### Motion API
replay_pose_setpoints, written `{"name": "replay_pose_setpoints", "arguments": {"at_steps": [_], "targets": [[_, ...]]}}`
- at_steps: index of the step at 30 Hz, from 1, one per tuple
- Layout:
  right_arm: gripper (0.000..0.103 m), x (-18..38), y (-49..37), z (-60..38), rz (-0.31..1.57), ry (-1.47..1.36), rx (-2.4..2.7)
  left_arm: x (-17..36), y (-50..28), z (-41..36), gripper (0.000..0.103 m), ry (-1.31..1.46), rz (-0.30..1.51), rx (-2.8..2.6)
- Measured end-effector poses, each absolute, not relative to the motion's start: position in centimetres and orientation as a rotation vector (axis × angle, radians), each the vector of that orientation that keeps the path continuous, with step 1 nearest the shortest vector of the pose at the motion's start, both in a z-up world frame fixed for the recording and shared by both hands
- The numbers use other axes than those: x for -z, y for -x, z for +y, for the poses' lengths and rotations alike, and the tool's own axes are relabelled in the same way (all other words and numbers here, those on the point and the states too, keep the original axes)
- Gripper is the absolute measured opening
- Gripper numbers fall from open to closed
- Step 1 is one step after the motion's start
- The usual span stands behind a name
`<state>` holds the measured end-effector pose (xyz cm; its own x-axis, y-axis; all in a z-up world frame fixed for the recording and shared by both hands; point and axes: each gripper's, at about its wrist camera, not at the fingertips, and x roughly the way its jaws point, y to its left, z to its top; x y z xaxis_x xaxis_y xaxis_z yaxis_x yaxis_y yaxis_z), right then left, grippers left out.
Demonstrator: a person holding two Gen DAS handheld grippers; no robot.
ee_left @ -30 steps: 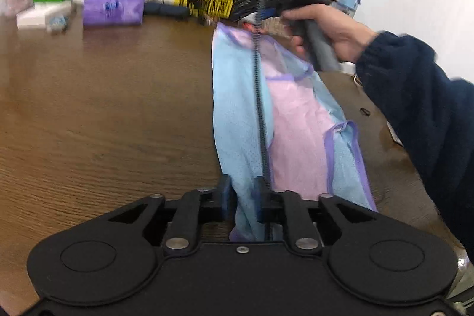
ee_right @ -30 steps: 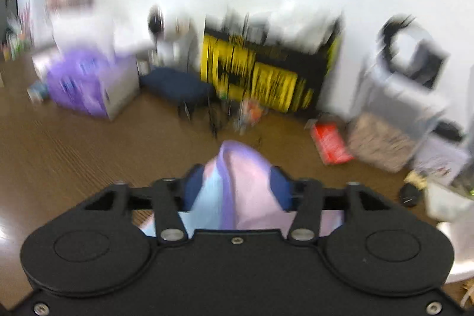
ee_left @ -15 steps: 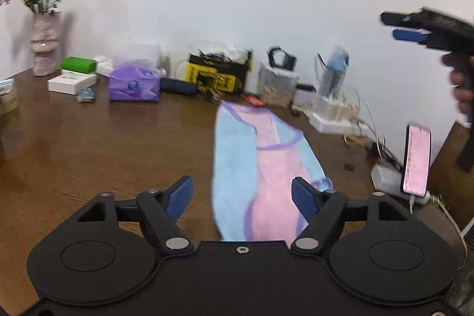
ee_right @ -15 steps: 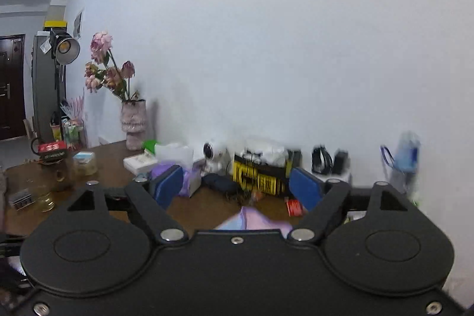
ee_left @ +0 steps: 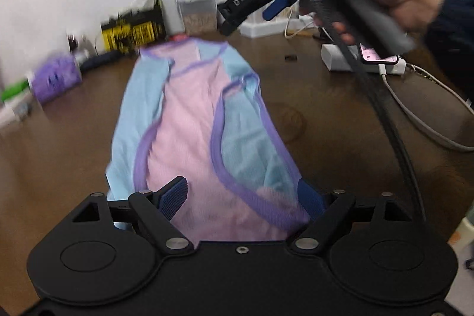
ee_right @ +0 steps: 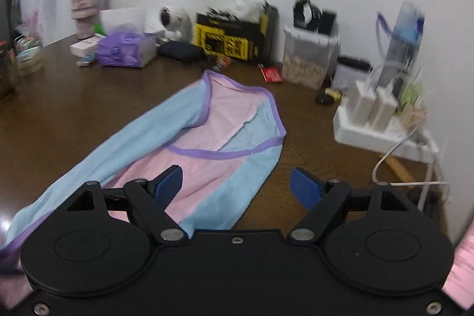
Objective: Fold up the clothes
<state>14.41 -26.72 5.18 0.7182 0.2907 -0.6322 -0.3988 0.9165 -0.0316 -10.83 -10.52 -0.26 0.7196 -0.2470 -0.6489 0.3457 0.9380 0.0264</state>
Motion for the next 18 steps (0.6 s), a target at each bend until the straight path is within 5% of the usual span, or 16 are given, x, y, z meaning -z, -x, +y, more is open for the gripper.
{"name": "replay_pose_setpoints", "arguments": {"at_steps": [13, 15, 18], "targets": [[0.084, -3.1, -15.2, -29.0, 0.648, 0.155, -0.405, -0.5, 12.6, -10.5, 0.078, -0.271, 0.686, 0.508], [0.084, -3.2, -15.1, -29.3, 0.646, 0.158, -0.386, 0.1, 12.0, -10.9, 0.066, -0.276, 0.694, 0.509], [0.084, -2.5, -16.0, -29.2, 0.655, 0.147, -0.339, 0.1, 11.4, -10.6, 0.036, -0.228, 0.716, 0.532]]}}
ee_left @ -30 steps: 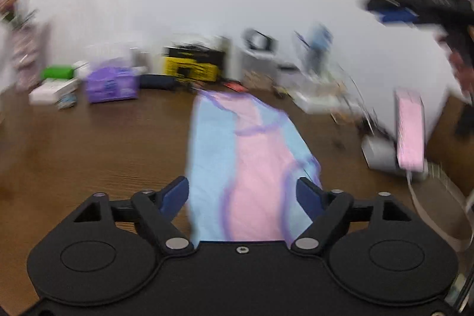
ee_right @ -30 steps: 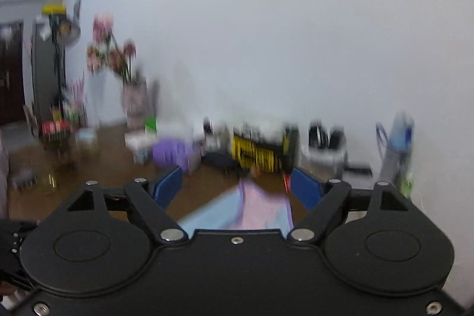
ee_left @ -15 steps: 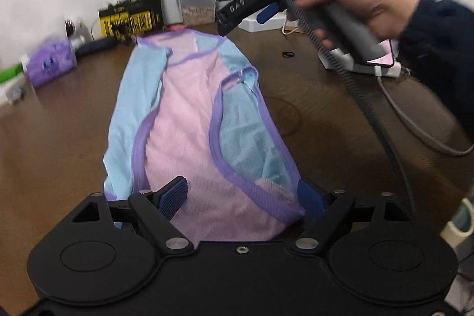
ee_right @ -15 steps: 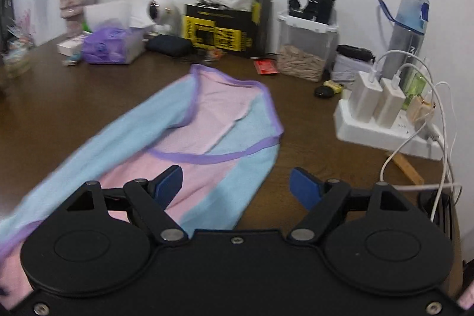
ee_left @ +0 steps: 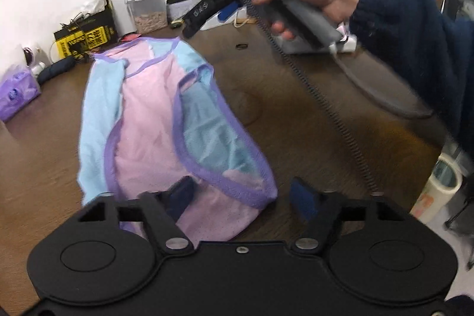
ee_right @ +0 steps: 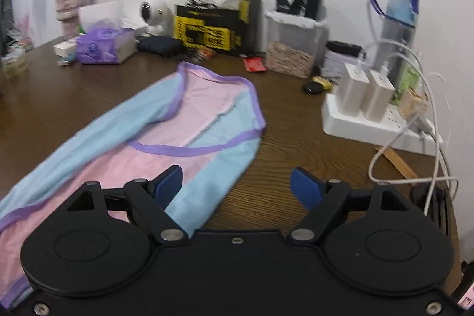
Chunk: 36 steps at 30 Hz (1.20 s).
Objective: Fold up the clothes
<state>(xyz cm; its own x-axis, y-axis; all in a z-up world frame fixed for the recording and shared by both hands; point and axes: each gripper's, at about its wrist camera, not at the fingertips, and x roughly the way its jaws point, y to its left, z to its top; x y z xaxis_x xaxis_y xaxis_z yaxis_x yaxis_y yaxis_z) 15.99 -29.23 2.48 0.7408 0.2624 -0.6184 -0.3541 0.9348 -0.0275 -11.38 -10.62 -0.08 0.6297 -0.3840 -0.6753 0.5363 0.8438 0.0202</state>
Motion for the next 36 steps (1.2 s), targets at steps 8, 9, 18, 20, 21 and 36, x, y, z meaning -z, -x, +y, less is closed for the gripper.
{"name": "replay_pose_setpoints", "arguments": {"at_steps": [8, 9, 18, 20, 21, 36], "targets": [[0.074, -0.4, -20.9, -27.5, 0.677, 0.112, -0.287, -0.1, 10.0, -8.0, 0.012, -0.056, 0.742, 0.479], [0.069, -0.1, -21.7, -27.4, 0.684, 0.1, -0.273, -0.1, 10.0, -7.8, 0.012, -0.051, 0.74, 0.476], [0.005, 0.0, -23.8, -25.9, 0.718, 0.052, -0.26, -0.7, 9.9, -6.1, 0.011, 0.02, 0.693, 0.425], [0.005, -1.5, -23.2, -25.7, 0.685, 0.02, -0.258, -1.6, 10.9, -4.7, 0.011, 0.062, 0.656, 0.407], [0.005, -2.5, -22.8, -25.4, 0.668, 0.008, -0.264, -2.2, 11.4, -3.9, 0.011, 0.087, 0.635, 0.4], [0.055, -5.3, -23.7, -10.5, 0.716, 0.404, -0.309, -1.6, 14.5, 2.0, 0.062, 0.372, 0.642, 0.234]]}}
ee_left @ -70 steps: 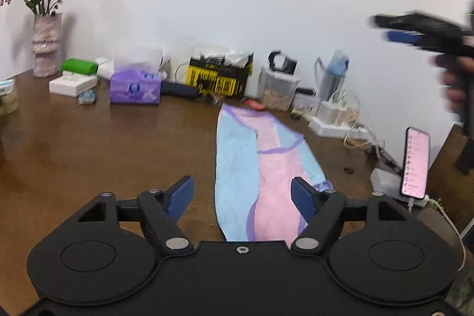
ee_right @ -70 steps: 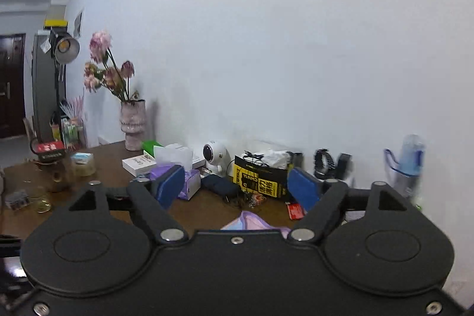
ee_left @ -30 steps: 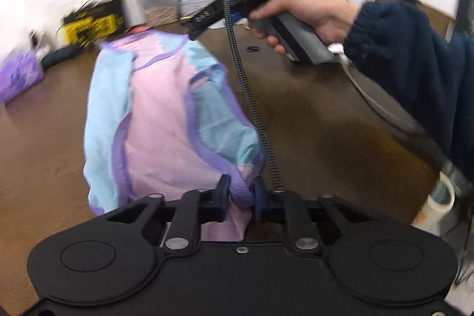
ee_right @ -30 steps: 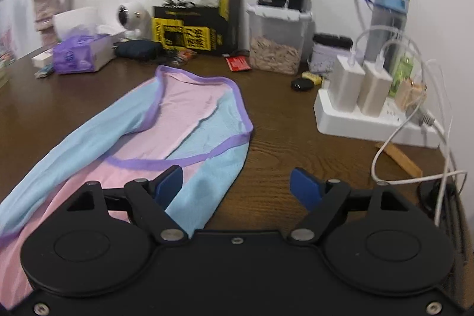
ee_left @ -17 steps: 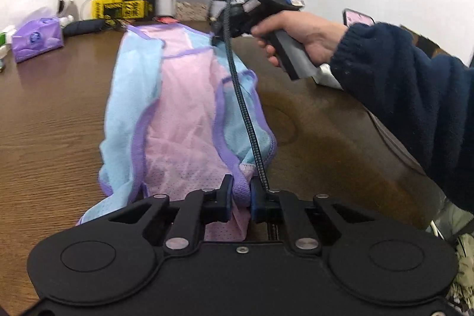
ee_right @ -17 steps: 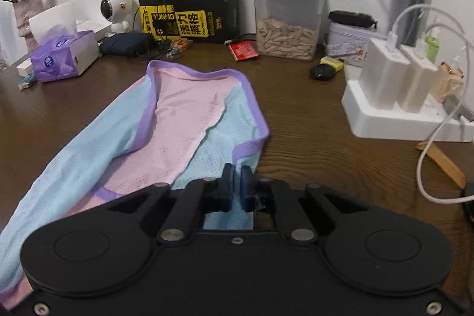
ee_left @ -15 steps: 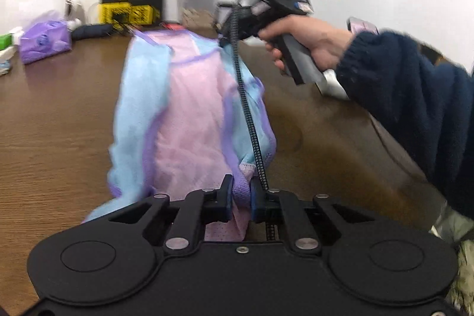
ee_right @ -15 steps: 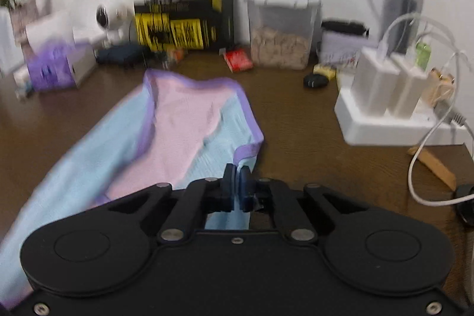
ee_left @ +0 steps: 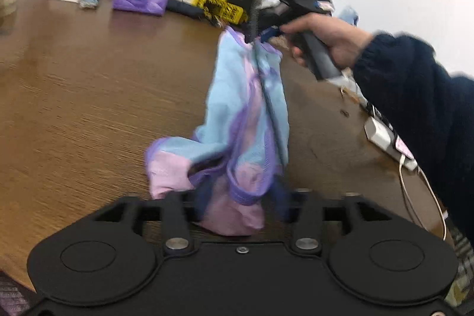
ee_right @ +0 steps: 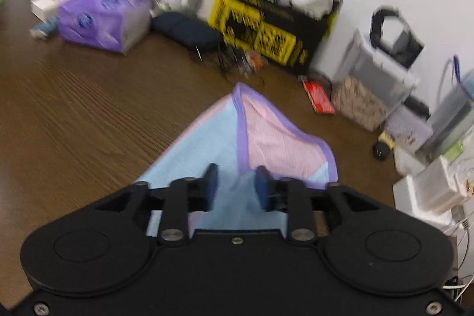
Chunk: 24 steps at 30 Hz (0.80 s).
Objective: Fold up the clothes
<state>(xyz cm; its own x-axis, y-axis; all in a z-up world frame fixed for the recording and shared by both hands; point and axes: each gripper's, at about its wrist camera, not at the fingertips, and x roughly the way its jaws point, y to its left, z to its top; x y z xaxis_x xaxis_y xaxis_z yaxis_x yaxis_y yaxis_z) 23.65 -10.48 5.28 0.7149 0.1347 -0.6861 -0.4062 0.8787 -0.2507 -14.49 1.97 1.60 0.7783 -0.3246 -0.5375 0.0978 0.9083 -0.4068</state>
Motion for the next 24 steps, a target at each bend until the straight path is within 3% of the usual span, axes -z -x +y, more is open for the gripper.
{"name": "replay_pose_setpoints", "arguments": {"at_steps": [1, 2, 8, 14, 17, 19, 21, 24], "targets": [[0.071, -6.6, -22.1, -11.2, 0.675, 0.42, -0.322, -1.9, 14.8, 2.2, 0.065, 0.378, 0.629, 0.259], [0.075, -7.8, -20.7, -12.0, 0.636, 0.425, -0.328, -2.4, 15.1, 2.4, 0.067, 0.384, 0.618, 0.315], [0.076, -12.3, -11.0, -18.6, 0.55, 0.309, -0.497, -5.2, 16.2, 5.2, 0.093, 0.209, 0.404, 0.365], [0.076, -6.4, -6.4, -20.4, 0.704, 0.032, -0.535, -3.1, 12.8, 4.6, 0.091, 0.01, 0.471, 0.325], [0.076, -4.5, -7.5, -20.0, 0.72, -0.172, -0.478, -2.6, 11.9, 3.7, 0.072, -0.016, 0.508, 0.317], [0.076, -4.0, -8.2, -19.7, 0.737, -0.267, -0.452, -2.4, 11.5, 3.8, 0.049, -0.005, 0.538, 0.33], [0.072, -3.5, -8.5, -18.9, 0.74, -0.275, -0.427, -1.9, 10.9, 3.9, 0.035, 0.004, 0.576, 0.339], [0.033, -3.3, -8.5, -18.0, 0.734, -0.209, -0.409, -0.8, 10.7, 4.5, 0.025, 0.01, 0.616, 0.341]]}}
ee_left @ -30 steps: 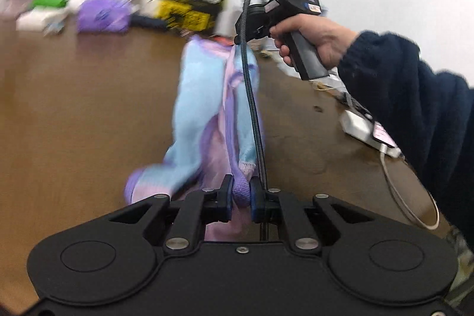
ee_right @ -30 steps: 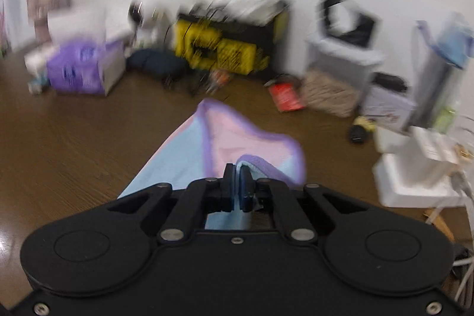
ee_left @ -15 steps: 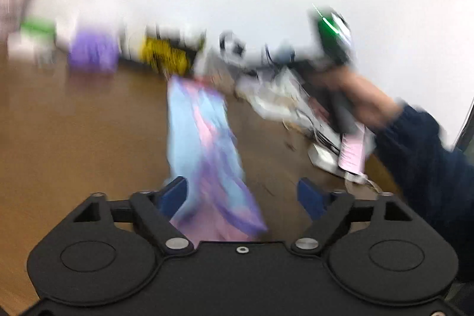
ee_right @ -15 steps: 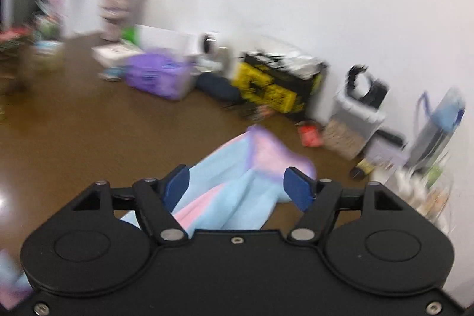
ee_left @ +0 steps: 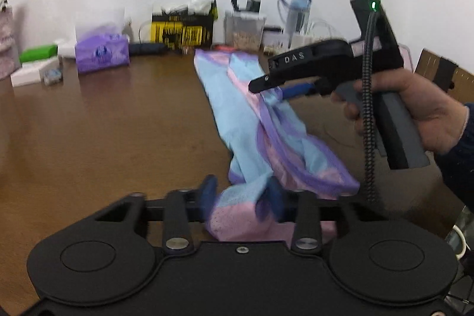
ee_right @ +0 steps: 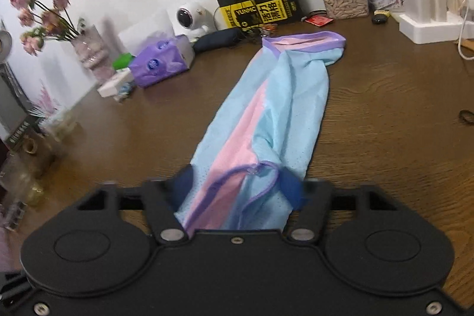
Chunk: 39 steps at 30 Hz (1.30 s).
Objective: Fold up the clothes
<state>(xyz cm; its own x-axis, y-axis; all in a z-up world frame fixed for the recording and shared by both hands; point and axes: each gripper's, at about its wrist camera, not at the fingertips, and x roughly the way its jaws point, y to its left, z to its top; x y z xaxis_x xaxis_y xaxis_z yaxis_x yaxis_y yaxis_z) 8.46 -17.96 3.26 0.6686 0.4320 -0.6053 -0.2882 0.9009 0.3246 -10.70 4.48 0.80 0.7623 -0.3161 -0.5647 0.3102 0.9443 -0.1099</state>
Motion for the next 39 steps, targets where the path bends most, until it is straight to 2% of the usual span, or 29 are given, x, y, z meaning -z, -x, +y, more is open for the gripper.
{"name": "replay_pose_setpoints", "arguments": {"at_steps": [2, 3, 8, 11, 12, 15, 16, 17, 18, 19, 21, 24, 26, 29, 30, 32, 33, 36, 38, 39], "targets": [[0.01, -3.5, -8.1, -17.5, 0.716, -0.123, -0.409, -0.6, 11.2, 4.5, 0.023, 0.015, 0.624, 0.354], [0.006, -4.1, -7.8, -17.3, 0.685, -0.046, -0.396, -0.5, 11.2, 4.2, 0.023, 0.014, 0.625, 0.374], [0.006, -7.1, -5.1, -14.5, 0.549, 0.445, -0.423, -0.2, 11.3, 3.4, 0.023, 0.015, 0.626, 0.45], [0.007, -6.5, -3.7, -11.5, 0.627, 0.644, -0.596, -0.1, 11.3, 3.6, 0.023, 0.032, 0.627, 0.451], [0.008, -5.9, -3.3, -10.8, 0.651, 0.694, -0.637, 0.0, 11.3, 3.8, 0.024, 0.046, 0.629, 0.451], [0.025, -3.8, -1.5, -8.8, 0.702, 0.844, -0.75, 0.0, 11.5, 4.7, 0.025, 0.056, 0.631, 0.443], [0.035, -4.3, -1.5, -9.1, 0.685, 0.823, -0.745, 0.0, 11.5, 4.9, 0.026, 0.054, 0.63, 0.436], [0.04, -5.1, -2.0, -9.8, 0.677, 0.762, -0.735, -0.1, 11.5, 5.1, 0.026, 0.057, 0.631, 0.433], [0.051, -5.9, -2.6, -10.5, 0.669, 0.701, -0.725, -0.2, 11.3, 5.3, 0.027, 0.065, 0.633, 0.432], [0.067, -6.8, -3.4, -11.3, 0.656, 0.634, -0.711, -0.4, 11.2, 5.5, 0.028, 0.072, 0.633, 0.433], [0.072, -8.5, -6.2, -13.7, 0.627, 0.461, -0.649, -1.1, 10.9, 5.9, 0.029, 0.089, 0.618, 0.431], [0.072, -9.1, -11.9, -16.4, 0.669, 0.22, -0.526, -2.3, 10.4, 5.8, 0.03, 0.095, 0.585, 0.426], [0.071, -8.4, -17.7, -18.1, 0.741, 0.036, -0.435, -3.4, 9.0, 5.2, 0.031, 0.106, 0.561, 0.412], [0.061, -6.5, -23.5, -17.8, 0.834, -0.035, -0.402, -3.9, 7.4, 4.6, 0.031, 0.089, 0.555, 0.387], [0.048, -5.9, -24.8, -17.4, 0.859, -0.023, -0.403, -3.7, 7.1, 4.5, 0.031, 0.088, 0.568, 0.38], [0.035, -4.4, -26.5, -15.8, 0.906, 0.049, -0.391, -3.1, 6.5, 4.7, 0.031, 0.093, 0.604, 0.376], [0.022, -3.7, -26.7, -15.0, 0.903, 0.11, -0.369, -2.8, 6.5, 4.8, 0.031, 0.092, 0.615, 0.376], [0.021, -2.8, -25.4, -13.8, 0.819, 0.204, -0.409, -2.3, 6.7, 5.1, 0.033, 0.091, 0.637, 0.38], [0.026, -3.1, -23.6, -13.5, 0.786, 0.254, -0.45, -2.5, 7.3, 5.6, 0.046, 0.09, 0.625, 0.392], [0.032, -3.5, -22.9, -13.7, 0.771, 0.275, -0.445, -2.7, 7.6, 5.8, 0.057, 0.081, 0.611, 0.393]]}}
